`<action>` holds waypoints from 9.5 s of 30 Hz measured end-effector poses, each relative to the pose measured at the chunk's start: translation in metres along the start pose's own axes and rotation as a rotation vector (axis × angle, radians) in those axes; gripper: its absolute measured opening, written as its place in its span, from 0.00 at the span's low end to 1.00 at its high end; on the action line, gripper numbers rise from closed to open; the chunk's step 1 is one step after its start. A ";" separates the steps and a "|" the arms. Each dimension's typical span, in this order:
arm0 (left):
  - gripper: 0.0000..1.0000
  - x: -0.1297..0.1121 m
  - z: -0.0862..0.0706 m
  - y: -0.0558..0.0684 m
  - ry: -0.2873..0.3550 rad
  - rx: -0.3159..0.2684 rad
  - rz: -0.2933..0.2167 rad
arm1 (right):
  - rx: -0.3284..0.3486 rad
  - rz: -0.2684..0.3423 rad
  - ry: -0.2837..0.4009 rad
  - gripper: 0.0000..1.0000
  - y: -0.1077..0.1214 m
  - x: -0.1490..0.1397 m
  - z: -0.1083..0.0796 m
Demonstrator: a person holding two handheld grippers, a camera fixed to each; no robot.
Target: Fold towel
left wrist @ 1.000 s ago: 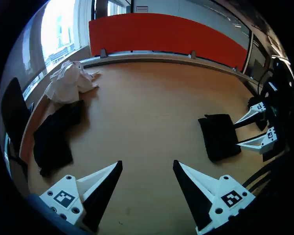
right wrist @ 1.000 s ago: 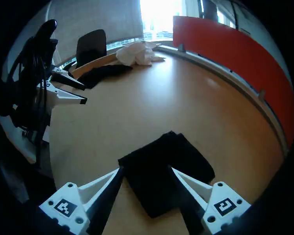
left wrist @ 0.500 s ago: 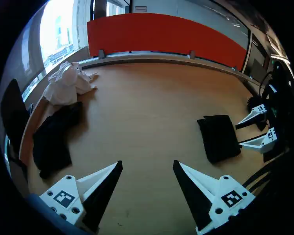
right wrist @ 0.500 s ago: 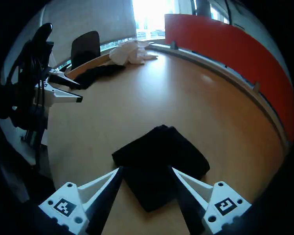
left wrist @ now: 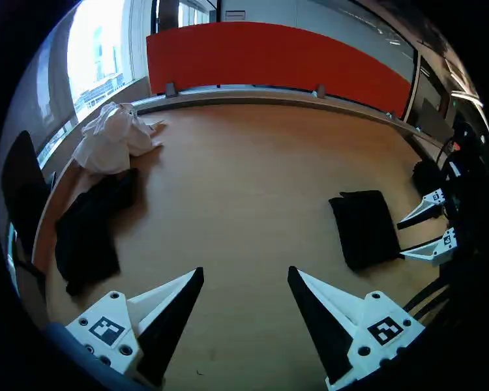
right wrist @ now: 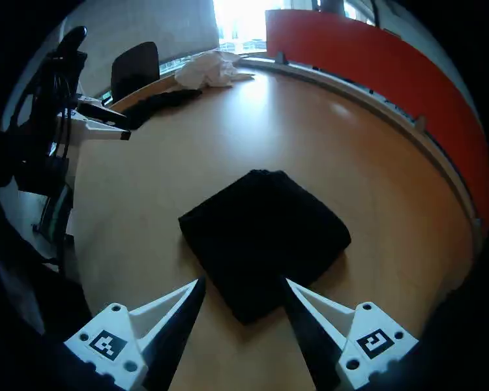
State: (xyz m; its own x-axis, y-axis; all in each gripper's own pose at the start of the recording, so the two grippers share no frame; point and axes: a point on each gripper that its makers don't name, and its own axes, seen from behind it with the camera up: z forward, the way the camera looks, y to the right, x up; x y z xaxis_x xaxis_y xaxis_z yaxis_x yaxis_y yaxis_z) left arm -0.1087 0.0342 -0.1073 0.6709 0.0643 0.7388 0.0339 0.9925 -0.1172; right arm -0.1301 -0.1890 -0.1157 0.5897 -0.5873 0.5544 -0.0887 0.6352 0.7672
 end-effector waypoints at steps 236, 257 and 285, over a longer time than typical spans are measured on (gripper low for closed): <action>0.96 0.050 -0.007 0.011 0.068 0.011 0.061 | -0.576 0.627 -0.089 0.05 0.331 -0.179 -0.295; 0.96 0.054 -0.007 0.011 0.075 0.008 0.067 | -0.607 0.617 -0.124 0.70 0.330 -0.186 -0.300; 0.96 0.064 -0.010 0.012 0.091 0.013 0.073 | -0.701 0.640 0.279 0.88 0.352 -0.096 -0.303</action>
State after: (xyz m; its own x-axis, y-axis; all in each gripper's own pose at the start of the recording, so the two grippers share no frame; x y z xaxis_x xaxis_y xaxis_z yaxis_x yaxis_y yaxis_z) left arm -0.0579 0.0489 -0.0686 0.7354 0.1271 0.6656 -0.0266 0.9869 -0.1591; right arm 0.0251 0.2435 0.0034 0.7725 0.0527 0.6328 -0.0148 0.9978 -0.0651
